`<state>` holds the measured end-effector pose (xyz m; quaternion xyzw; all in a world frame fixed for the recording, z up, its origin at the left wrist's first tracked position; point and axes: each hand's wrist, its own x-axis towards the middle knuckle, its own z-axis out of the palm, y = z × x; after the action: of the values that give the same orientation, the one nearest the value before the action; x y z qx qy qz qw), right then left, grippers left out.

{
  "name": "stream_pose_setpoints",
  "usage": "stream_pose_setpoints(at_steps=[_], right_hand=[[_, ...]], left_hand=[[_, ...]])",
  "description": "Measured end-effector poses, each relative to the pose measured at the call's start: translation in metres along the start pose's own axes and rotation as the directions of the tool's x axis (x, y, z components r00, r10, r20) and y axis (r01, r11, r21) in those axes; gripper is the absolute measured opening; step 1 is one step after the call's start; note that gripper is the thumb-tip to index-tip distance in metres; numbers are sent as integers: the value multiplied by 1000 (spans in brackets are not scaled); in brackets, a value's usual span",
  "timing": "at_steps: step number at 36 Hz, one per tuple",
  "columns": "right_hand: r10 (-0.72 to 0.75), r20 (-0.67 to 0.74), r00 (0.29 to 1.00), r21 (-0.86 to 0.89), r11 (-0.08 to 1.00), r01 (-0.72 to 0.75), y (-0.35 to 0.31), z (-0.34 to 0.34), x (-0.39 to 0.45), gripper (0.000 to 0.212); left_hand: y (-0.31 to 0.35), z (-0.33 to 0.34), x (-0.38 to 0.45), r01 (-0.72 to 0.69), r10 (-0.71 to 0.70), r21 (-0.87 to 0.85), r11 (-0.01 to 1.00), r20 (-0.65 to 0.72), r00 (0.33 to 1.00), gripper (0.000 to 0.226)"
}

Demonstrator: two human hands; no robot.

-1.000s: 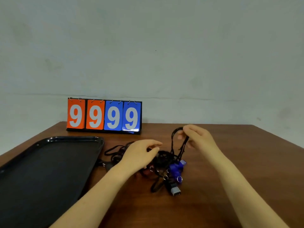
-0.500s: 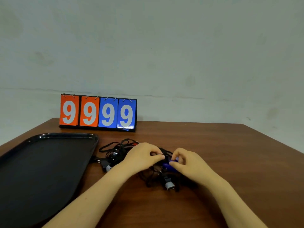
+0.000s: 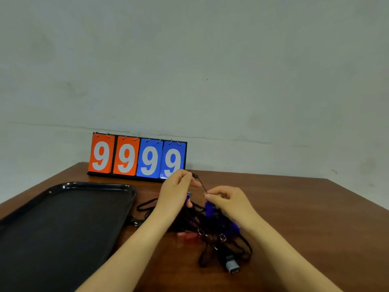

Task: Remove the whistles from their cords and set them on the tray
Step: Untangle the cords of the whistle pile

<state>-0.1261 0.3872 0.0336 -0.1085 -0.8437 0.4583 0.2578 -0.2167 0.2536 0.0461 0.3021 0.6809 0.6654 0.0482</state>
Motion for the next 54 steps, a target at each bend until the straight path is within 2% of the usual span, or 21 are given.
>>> stream_pose_setpoints(at_steps=[2, 7, 14, 19, 21, 23, 25, 27, 29, 31, 33, 36, 38, 40, 41, 43, 45, 46, 49, 52, 54], right_hand=[[33, 1, 999, 99, 995, -33, 4, 10, -1, 7], [-11, 22, 1000, 121, 993, 8, 9, 21, -8, 14], [-133, -16, 991, 5, 991, 133, 24, 19, -16, 22], [-206, -129, 970, 186, 956, 228, 16, 14, -15, 27], [-254, -165, 953, 187, 941, 283, 12, 11, -16, 22], [-313, -105, 944, 138, 935, 326, 11, 7, -18, 23], [-297, 73, 952, 52, 954, 294, 9, 1, -22, 27], [-252, 250, 935, -213, 928, 307, 10, -2, -23, 27], [-214, 278, 936, -456, 829, 325, 15, -3, -21, 25], [-183, 146, 972, -458, 859, 230, 17, -6, -17, 27], [-120, -84, 989, -327, 941, 86, 18, -12, -11, 28], [69, -362, 930, -90, 990, -109, 24, -29, -2, 30], [104, -421, 901, -236, 946, -220, 31, -39, 0, 26], [70, -382, 921, -541, 791, -285, 35, -42, -4, 38], [29, -342, 939, -594, 768, -240, 34, -40, -6, 48], [-47, -261, 964, -488, 868, -90, 23, -28, -13, 54], [-168, -92, 982, -322, 938, 130, 9, -10, -22, 44], [-222, 37, 974, -282, 933, 223, 4, 1, -26, 36], [-355, 340, 871, -285, 844, 455, 7, 29, -36, 23], [-363, 356, 861, -253, 850, 463, 13, 39, -34, 19], [-278, 269, 922, -221, 914, 341, 11, 34, -32, 28]], left_hand=[[2, -1, -1, 23, -23, -45, 999, -21, 1000, 22], [3, -1, -1, 32, -36, -79, 996, -44, 998, 23], [2, -4, -1, 61, -71, -146, 987, -64, 995, 21], [2, -5, -2, 87, -107, -232, 969, -76, 991, 22], [2, -5, -3, 104, -131, -283, 954, -80, 988, 20], [3, -5, -4, 109, -148, -343, 933, -92, 985, 18], [5, -7, -4, 103, -161, -384, 918, -122, 980, 18], [6, -10, -3, 105, -182, -385, 917, -169, 969, 20], [4, -14, 0, 94, -167, -306, 947, -222, 961, 22], [1, -18, 2, 46, -91, -167, 985, -271, 958, 23], [-2, -21, 3, -2, -4, -21, 1000, -293, 956, 22], [-4, -20, 0, -44, 78, 133, 990, -268, 960, 23], [-2, -17, 0, -43, 72, 116, 992, -262, 962, 24], [2, -14, -1, 15, -27, -51, 999, -249, 968, 22], [4, -13, -1, 67, -102, -153, 986, -228, 968, 22], [8, -10, -3, 146, -197, -277, 950, -165, 966, 21], [11, -8, -6, 158, -213, -330, 931, -136, 968, 21], [12, -8, -7, 151, -207, -345, 927, -135, 969, 21], [15, -7, -9, 130, -191, -376, 917, -130, 973, 24], [13, -9, -7, 135, -203, -381, 915, -146, 968, 32], [8, -10, -2, 121, -187, -327, 937, -180, 966, 43]])
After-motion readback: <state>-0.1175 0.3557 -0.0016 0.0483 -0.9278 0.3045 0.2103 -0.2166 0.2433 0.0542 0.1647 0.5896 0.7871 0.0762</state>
